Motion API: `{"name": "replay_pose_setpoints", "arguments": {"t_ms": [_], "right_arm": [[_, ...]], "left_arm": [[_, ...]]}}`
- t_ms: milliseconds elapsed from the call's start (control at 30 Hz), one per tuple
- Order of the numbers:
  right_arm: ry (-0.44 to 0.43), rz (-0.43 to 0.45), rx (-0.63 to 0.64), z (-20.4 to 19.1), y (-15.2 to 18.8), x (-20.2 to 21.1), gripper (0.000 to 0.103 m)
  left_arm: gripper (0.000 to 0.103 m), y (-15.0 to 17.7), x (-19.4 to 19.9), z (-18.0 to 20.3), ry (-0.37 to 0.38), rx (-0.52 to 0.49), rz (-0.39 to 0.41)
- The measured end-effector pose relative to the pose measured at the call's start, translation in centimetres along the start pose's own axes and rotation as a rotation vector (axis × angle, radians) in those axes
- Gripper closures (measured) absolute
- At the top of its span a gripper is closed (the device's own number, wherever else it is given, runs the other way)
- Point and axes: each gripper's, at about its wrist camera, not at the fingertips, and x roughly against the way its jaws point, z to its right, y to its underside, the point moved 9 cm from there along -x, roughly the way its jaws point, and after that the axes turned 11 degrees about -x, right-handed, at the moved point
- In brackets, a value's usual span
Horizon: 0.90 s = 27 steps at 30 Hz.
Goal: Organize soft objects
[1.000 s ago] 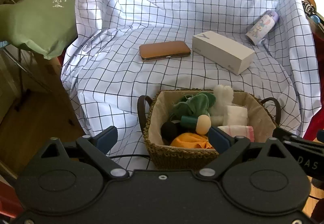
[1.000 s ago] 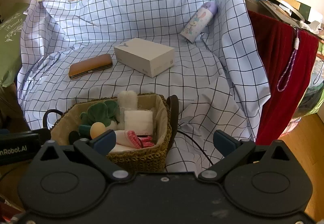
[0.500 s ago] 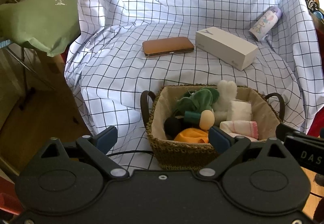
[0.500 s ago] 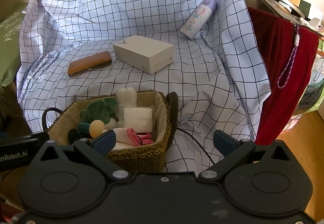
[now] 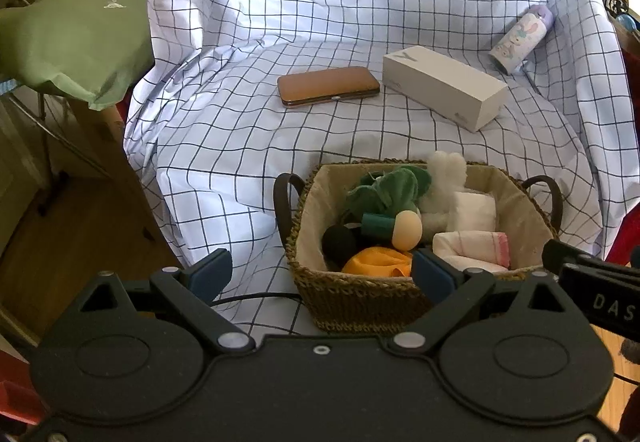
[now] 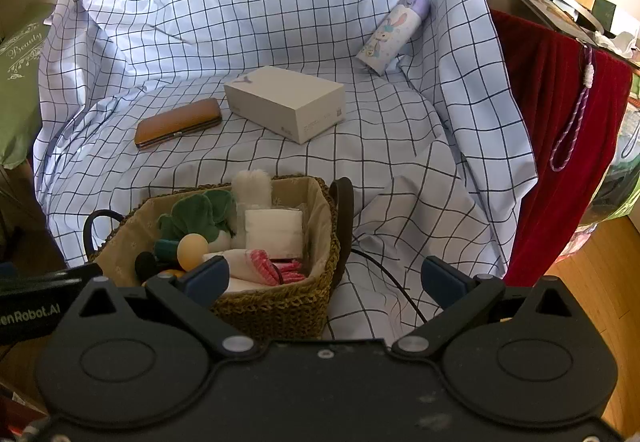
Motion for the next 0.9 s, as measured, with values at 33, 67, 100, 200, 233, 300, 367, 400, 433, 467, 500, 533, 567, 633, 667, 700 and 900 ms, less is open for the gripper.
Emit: {"name": "replay_pose_setpoints", "arguments": {"t_ms": [33, 67, 100, 200, 233, 300, 367, 400, 433, 467, 500, 533, 567, 633, 667, 700, 900], "right_arm": [[0.0, 0.0, 0.0, 0.0, 0.0, 0.0, 0.0], [0.0, -0.001, -0.001, 0.01, 0.05, -0.03, 0.0], [0.0, -0.002, -0.002, 0.03, 0.1, -0.06, 0.0], [0.0, -0.004, -0.003, 0.05, 0.18, -0.09, 0.0], [-0.001, -0.003, -0.003, 0.05, 0.16, -0.1, 0.0], [-0.001, -0.003, -0.003, 0.05, 0.15, -0.1, 0.0], [-0.001, -0.003, -0.003, 0.05, 0.15, -0.09, 0.0], [0.0, -0.004, -0.003, 0.05, 0.16, -0.09, 0.0], [0.0, -0.004, -0.004, 0.05, 0.15, -0.09, 0.0], [-0.001, -0.004, -0.004, 0.05, 0.15, -0.09, 0.0], [-0.001, -0.005, -0.004, 0.04, 0.16, -0.13, 0.0], [-0.001, -0.006, -0.005, 0.05, 0.19, -0.16, 0.0], [-0.001, -0.007, -0.005, 0.04, 0.22, -0.17, 0.0], [-0.001, -0.007, -0.005, 0.05, 0.23, -0.17, 0.0], [-0.001, -0.007, -0.005, 0.05, 0.23, -0.17, 0.0], [-0.001, -0.007, -0.005, 0.06, 0.23, -0.18, 0.0], [-0.001, -0.009, -0.007, 0.09, 0.3, -0.23, 0.0]], "left_arm": [[0.009, 0.01, 0.0, 0.01, 0.001, -0.002, 0.0], [0.009, 0.01, 0.0, 0.03, 0.002, -0.003, -0.001], [0.009, 0.02, -0.01, 0.03, 0.002, -0.004, -0.001], [0.009, 0.04, -0.03, 0.0, 0.001, -0.001, -0.005], [0.009, 0.07, -0.04, 0.0, 0.002, 0.0, -0.006], [0.009, 0.12, -0.09, -0.04, 0.003, 0.0, -0.008], [0.009, 0.14, -0.11, -0.02, 0.004, -0.001, -0.009], [0.009, 0.15, -0.11, -0.01, 0.004, -0.002, -0.009], [0.009, 0.16, -0.11, -0.01, 0.004, -0.002, -0.01], [0.009, 0.14, -0.12, -0.01, 0.003, -0.001, -0.01], [0.009, 0.14, -0.13, -0.01, 0.003, -0.001, -0.01], [0.009, 0.14, -0.13, -0.01, 0.003, 0.0, -0.01], [0.009, 0.15, -0.15, -0.02, 0.003, 0.001, -0.01], [0.009, 0.16, -0.16, 0.0, 0.003, 0.0, -0.011], [0.009, 0.16, -0.15, 0.0, 0.004, 0.0, -0.011], [0.009, 0.18, -0.17, 0.0, 0.004, 0.0, -0.012], [0.009, 0.24, -0.2, 0.03, 0.006, -0.002, -0.014]]}}
